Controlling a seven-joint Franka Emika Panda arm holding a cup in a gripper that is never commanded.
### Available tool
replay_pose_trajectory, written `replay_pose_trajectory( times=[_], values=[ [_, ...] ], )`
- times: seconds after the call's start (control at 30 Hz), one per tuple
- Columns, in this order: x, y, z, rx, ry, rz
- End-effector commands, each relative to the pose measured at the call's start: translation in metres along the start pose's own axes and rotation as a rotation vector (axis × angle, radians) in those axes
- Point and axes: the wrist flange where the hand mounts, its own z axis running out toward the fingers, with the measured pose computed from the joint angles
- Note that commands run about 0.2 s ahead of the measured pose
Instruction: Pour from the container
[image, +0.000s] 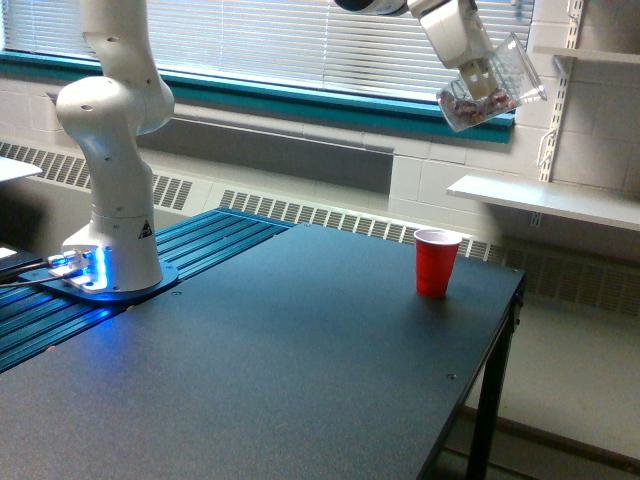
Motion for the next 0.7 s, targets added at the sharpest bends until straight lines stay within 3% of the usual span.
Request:
replay_pose_trajectory(
  times=[0.03, 0.2, 0.33, 0.53, 0.7],
  values=[
    [0.007, -0.007, -0.014, 0.027, 0.022, 0.110],
    [0.022, 0.003, -0.015, 0.002, 0.037, 0.158],
    [0.014, -0.014, -0.022, 0.035, 0.016, 0.182],
    [-0.011, -0.029, -0.017, 0.038, -0.002, 0.164],
    [-0.043, -0.034, -0.008, 0.032, -0.066, 0.105]
  ],
)
